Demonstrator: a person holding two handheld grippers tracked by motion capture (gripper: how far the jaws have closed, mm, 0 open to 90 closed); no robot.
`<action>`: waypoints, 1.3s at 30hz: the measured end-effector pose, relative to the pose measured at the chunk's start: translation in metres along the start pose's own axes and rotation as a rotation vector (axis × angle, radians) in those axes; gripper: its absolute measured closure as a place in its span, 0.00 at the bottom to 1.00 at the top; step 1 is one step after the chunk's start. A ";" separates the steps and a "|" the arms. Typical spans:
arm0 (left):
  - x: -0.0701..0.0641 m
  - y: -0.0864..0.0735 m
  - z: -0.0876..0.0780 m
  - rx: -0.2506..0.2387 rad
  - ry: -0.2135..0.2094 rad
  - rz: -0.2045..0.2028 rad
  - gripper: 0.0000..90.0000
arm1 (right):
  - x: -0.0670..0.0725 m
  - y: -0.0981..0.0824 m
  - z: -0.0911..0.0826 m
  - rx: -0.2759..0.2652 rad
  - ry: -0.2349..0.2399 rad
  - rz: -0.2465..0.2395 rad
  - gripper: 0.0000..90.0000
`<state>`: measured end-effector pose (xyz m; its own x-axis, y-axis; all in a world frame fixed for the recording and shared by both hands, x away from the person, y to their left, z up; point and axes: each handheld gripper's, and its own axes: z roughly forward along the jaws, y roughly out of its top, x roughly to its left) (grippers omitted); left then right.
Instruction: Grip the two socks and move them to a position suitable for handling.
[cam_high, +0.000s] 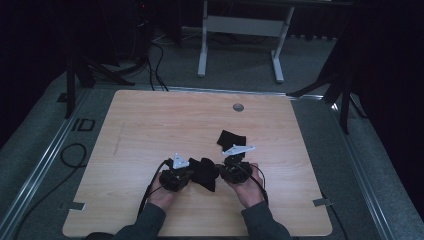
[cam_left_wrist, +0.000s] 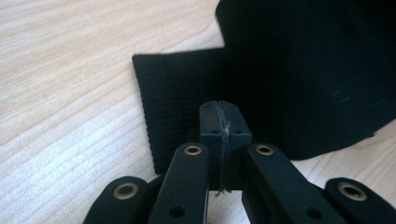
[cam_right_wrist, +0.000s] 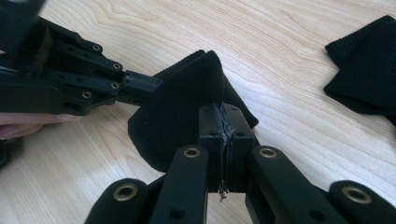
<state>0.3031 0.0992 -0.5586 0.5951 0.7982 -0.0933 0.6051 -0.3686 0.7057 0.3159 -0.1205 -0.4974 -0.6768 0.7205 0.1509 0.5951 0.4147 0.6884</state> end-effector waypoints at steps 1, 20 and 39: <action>0.000 0.000 0.000 0.000 0.000 0.000 1.00 | 0.000 0.000 0.000 0.000 0.000 0.000 0.98; 0.003 -0.003 -0.002 0.000 -0.011 0.011 1.00 | -0.021 -0.024 -0.020 -0.005 -0.040 0.036 0.98; 0.007 -0.006 -0.006 0.011 -0.007 0.024 1.00 | -0.043 -0.040 -0.027 0.014 -0.072 0.087 0.98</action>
<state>0.3008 0.1095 -0.5593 0.6133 0.7857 -0.0816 0.5967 -0.3931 0.6997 0.3094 -0.1829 -0.5118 -0.5895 0.7921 0.1581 0.6566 0.3559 0.6650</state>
